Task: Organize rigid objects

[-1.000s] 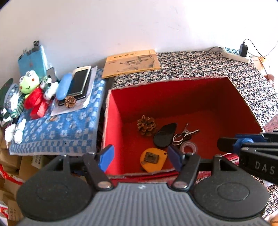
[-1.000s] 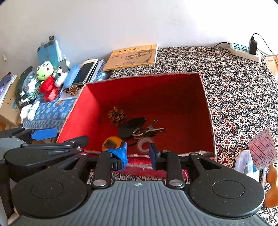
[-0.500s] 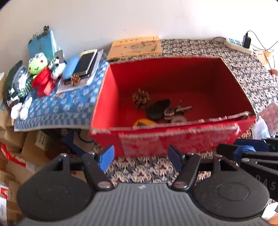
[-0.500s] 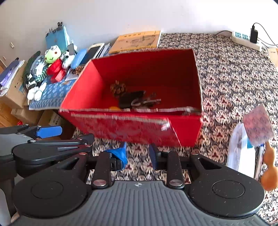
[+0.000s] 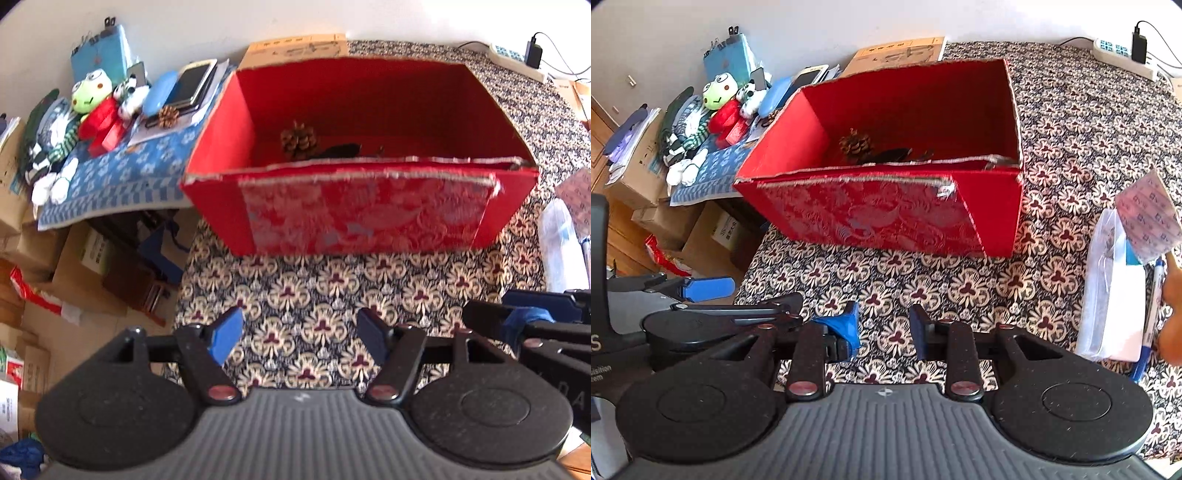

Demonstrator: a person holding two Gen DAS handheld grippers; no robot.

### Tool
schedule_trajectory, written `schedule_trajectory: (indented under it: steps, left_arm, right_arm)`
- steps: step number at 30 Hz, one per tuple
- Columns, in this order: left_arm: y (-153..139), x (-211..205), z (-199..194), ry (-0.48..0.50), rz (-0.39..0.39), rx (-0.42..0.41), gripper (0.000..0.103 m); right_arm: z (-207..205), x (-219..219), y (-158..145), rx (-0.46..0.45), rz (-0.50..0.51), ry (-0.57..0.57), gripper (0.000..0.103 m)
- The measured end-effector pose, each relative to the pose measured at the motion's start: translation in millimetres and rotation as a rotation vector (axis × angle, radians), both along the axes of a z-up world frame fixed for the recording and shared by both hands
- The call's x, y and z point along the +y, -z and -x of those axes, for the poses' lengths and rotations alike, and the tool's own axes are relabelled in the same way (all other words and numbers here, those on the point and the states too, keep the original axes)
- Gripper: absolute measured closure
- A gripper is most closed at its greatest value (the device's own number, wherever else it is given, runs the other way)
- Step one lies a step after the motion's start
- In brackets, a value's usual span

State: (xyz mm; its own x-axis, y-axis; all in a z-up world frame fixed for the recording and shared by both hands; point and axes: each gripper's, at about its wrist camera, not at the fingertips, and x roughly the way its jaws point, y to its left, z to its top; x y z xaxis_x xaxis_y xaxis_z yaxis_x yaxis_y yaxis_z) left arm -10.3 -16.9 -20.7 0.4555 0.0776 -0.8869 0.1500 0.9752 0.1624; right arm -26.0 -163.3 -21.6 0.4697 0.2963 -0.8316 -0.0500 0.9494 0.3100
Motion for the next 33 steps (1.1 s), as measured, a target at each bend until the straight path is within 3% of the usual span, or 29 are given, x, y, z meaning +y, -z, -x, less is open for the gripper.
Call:
schedule_trajectory:
  steps: [11,23,33]
  left_arm:
    - [-0.1,5.1,5.5,-0.028,-0.026,0.017,0.034]
    - [-30.9,14.2,-47.8,0.023,0.025,-0.07,0.033]
    - [-40.2,17.0,-96.6,0.09,0.058,-0.116,0.032]
  right_arm:
    - [-6.5,2.6,-5.0,0.001,-0.049,-0.003,0.089]
    - [-52.0,6.0,-31.6,-0.095,-0.018,0.073,0.088]
    - [-80.7,6.9,-31.1,-0.16,0.017,0.161,0.088]
